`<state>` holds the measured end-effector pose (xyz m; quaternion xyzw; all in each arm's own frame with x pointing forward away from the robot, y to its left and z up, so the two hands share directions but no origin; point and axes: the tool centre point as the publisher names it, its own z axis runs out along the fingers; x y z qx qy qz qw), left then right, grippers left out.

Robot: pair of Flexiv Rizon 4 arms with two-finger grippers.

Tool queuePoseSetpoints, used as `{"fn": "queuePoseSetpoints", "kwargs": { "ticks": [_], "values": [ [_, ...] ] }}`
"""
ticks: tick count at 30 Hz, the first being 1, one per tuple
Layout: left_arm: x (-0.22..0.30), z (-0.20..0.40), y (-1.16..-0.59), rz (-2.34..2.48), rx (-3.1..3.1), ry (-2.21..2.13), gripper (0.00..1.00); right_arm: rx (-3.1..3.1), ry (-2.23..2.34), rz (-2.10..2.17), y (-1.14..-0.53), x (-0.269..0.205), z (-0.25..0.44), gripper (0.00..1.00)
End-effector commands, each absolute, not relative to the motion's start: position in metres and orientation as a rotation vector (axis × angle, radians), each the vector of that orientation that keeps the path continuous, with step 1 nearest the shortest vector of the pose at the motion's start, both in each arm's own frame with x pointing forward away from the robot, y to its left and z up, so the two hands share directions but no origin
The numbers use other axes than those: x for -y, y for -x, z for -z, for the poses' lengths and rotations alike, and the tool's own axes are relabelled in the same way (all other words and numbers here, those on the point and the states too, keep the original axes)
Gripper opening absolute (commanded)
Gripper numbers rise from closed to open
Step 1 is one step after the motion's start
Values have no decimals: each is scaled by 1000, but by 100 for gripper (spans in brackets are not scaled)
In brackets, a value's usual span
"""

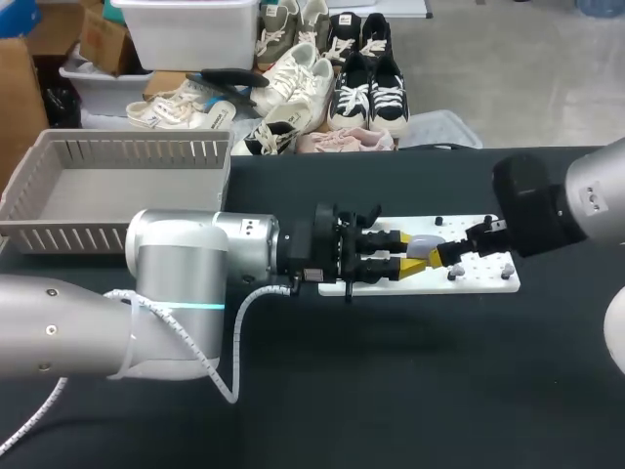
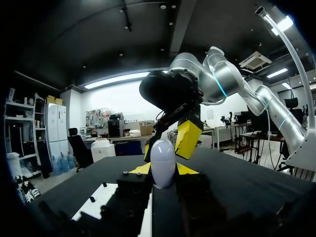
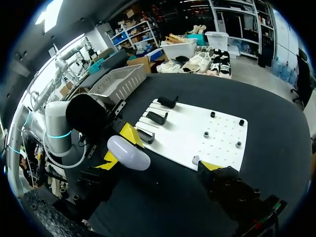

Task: Pick up each earbud case from the left stands, insert the matching earbuds, close the lid, and place the case in the box.

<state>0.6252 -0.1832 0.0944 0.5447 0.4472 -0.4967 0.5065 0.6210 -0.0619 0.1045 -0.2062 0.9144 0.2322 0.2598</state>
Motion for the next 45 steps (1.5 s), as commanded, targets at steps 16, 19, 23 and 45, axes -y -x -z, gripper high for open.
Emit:
{"fn": "queuePoseSetpoints", "kwargs": {
  "ticks": [16, 19, 23, 45],
  "values": [
    [183, -94, -623, 1195, -1078, -1311, 0, -2443, 580, -599, -633, 57, -125, 100],
    [183, -94, -623, 1195, -1078, -1311, 0, -2425, 584, -569, -635, 61, -134, 100],
    [183, -94, -623, 1195, -1078, -1311, 0, -2403, 578, -506, -638, 72, -147, 100],
    [157, -91, -610, 1154, -1089, -1292, 0, -2501, 539, -162, -632, 128, -132, 100]
  ]
}}
